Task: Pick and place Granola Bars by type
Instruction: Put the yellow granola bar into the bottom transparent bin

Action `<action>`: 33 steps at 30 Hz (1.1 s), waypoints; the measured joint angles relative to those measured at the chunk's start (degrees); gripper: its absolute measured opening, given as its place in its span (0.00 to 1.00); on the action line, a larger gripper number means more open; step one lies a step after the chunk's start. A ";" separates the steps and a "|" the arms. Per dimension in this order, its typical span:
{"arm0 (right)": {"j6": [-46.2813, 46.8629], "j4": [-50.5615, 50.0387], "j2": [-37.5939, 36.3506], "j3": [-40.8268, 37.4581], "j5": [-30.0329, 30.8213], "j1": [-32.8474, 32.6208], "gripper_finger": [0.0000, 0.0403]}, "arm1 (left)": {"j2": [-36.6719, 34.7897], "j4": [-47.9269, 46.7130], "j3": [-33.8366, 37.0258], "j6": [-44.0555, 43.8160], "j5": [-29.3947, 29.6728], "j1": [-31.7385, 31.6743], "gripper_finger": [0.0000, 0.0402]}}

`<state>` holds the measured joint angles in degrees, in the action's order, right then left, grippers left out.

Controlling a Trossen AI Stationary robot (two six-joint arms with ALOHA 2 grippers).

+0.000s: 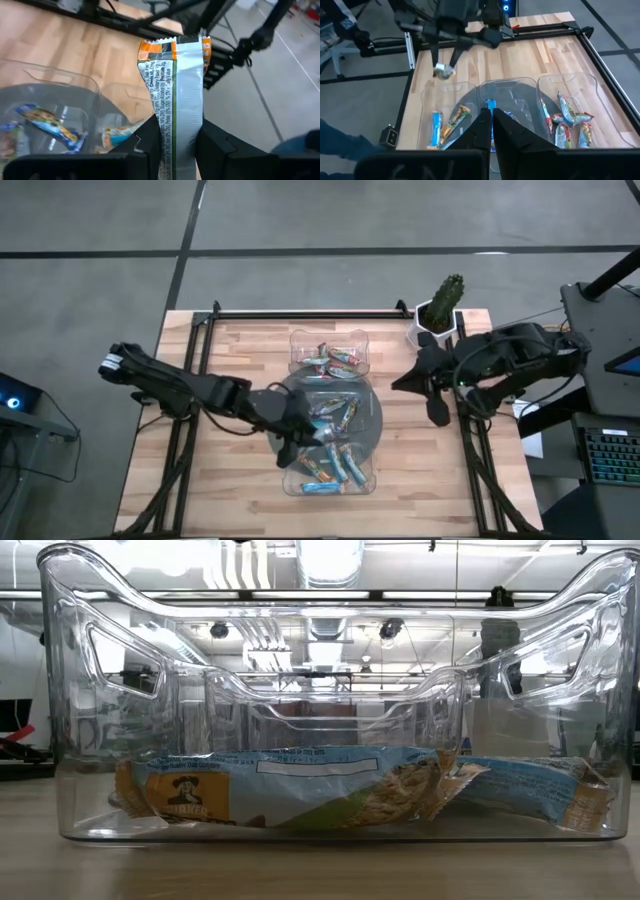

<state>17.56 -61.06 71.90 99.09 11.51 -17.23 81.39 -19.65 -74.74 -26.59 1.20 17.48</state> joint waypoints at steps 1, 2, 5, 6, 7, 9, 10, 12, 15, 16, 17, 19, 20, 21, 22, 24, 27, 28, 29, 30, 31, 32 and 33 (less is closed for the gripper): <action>-0.01 0.00 -0.26 0.00 0.00 0.00 0.02 | 0.40 0.01 0.00 0.03 -0.73 0.00 0.20; 0.01 0.00 -0.38 0.00 0.00 0.00 0.02 | 0.87 0.03 0.00 0.03 -1.23 0.01 0.20; 0.01 -0.02 -0.66 0.00 0.02 0.00 0.02 | 2.40 0.40 0.00 1.25 -2.27 0.00 0.20; -0.02 0.00 -0.66 0.00 0.02 0.00 0.02 | 3.05 0.42 0.00 1.85 -2.47 0.01 0.20; -0.02 0.00 -0.66 0.00 0.02 0.00 0.02 | 3.62 0.42 0.00 2.45 -2.69 0.01 0.20; -0.10 0.00 -0.63 0.00 0.02 0.00 0.02 | 4.97 0.46 0.00 2.59 -3.35 0.01 0.20; -0.15 0.00 -0.56 0.00 0.02 0.00 0.02 | 5.70 0.56 0.00 2.58 -3.98 0.01 0.20; -0.17 -0.02 -0.54 0.00 0.02 0.00 0.02 | 7.09 0.65 -0.04 2.52 -6.10 0.01 0.20; -0.17 -0.01 -0.53 0.00 0.02 0.00 0.02 | 9.05 0.73 -0.07 1.27 -9.01 0.04 0.20; -0.05 -0.02 -0.53 0.00 0.02 0.00 0.02 | 9.61 0.71 -0.07 1.04 -9.65 0.04 0.20; 0.13 -0.01 -0.53 0.00 0.02 0.00 0.02 | 10.14 0.72 -0.10 1.03 -10.24 0.04 0.20; 0.27 -0.02 -0.53 0.00 0.02 0.00 0.02 | 10.83 0.70 -0.29 1.25 -11.06 0.04 0.20; 0.27 -0.02 -0.53 0.00 0.02 0.00 0.02 | 11.05 0.72 -0.43 1.25 -11.16 0.04 0.20; 0.28 -0.02 -0.53 0.00 0.02 0.00 0.02 | 11.19 0.75 -0.52 1.25 -11.30 0.04 0.20; 0.35 -0.02 -0.53 0.00 0.02 0.00 0.02 | 11.35 0.78 -0.58 1.25 -11.68 0.04 0.20; 0.42 -0.02 -0.53 0.00 0.02 0.00 0.02 | 11.49 0.82 -0.66 1.28 -12.76 0.04 0.21; 0.44 -0.02 -0.53 0.00 0.04 0.00 0.02 | 11.44 0.79 -0.66 1.25 -13.28 -0.01 0.27; 0.44 -0.02 -0.53 0.00 0.04 0.00 0.02 | 11.36 0.77 -0.66 1.25 -13.32 -0.10 0.30; 0.44 -0.02 -0.53 0.00 0.04 0.00 0.02 | 11.36 0.79 -0.66 1.29 -13.34 -0.12 0.33; 0.44 -0.02 -0.53 0.00 0.04 0.00 0.02 | 11.31 0.77 -0.66 1.42 -13.34 -0.12 0.36; 0.44 -0.02 -0.53 0.00 0.04 0.00 0.02 | 11.30 0.77 -0.66 1.44 -13.36 -0.12 0.39; 0.44 -0.02 -0.53 0.00 0.04 0.00 0.02 | 11.25 0.77 -0.66 1.41 -13.36 -0.12 0.42; 0.44 -0.01 -0.53 0.00 0.04 0.00 0.02 | 11.25 0.77 -0.66 1.18 -13.36 -0.12 0.45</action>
<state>18.00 -61.07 71.37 99.09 11.55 -17.23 92.64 -18.88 -75.40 -25.40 -12.16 17.37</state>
